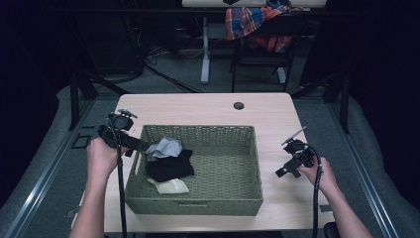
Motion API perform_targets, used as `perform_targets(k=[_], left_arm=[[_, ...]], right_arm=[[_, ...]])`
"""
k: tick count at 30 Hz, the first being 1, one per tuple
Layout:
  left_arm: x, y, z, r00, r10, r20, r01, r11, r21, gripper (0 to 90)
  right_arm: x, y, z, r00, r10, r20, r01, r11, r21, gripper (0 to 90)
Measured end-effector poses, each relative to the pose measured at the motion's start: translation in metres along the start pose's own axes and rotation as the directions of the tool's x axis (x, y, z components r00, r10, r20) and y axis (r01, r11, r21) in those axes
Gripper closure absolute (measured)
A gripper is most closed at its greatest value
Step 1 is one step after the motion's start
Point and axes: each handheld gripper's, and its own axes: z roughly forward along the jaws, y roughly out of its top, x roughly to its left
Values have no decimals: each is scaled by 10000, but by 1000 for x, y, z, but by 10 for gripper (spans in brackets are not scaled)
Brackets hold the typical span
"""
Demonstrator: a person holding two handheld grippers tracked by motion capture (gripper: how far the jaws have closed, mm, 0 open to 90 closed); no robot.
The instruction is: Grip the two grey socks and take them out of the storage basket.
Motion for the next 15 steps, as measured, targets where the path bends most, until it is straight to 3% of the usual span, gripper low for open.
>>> perform_targets(k=[1, 5, 7, 11, 15], left_arm=[[-2, 2, 3, 10000, -2, 55, 2, 10000, 49, 0], [-7, 6, 11, 9998, 89, 178, -93, 9997, 233, 0], [-11, 10, 16, 9996, 192, 222, -199, 9993, 326, 0], [-16, 15, 24, 9988, 381, 292, -396, 9979, 505, 2], [-20, 21, 33, 9979, 537, 359, -559, 9964, 643, 46]], right_arm=[[2, -1, 2, 9995, 309, -31, -310, 9992, -257, 74], [1, -1, 2, 9997, 251, -37, -252, 9995, -178, 75], [-1, 0, 0, 10000, 9, 20, -10, 9999, 127, 75], [0, 0, 1, 9999, 142, -31, -142, 9999, 53, 75], [-2, 0, 1, 9999, -96, 28, 96, 9999, 104, 75]])
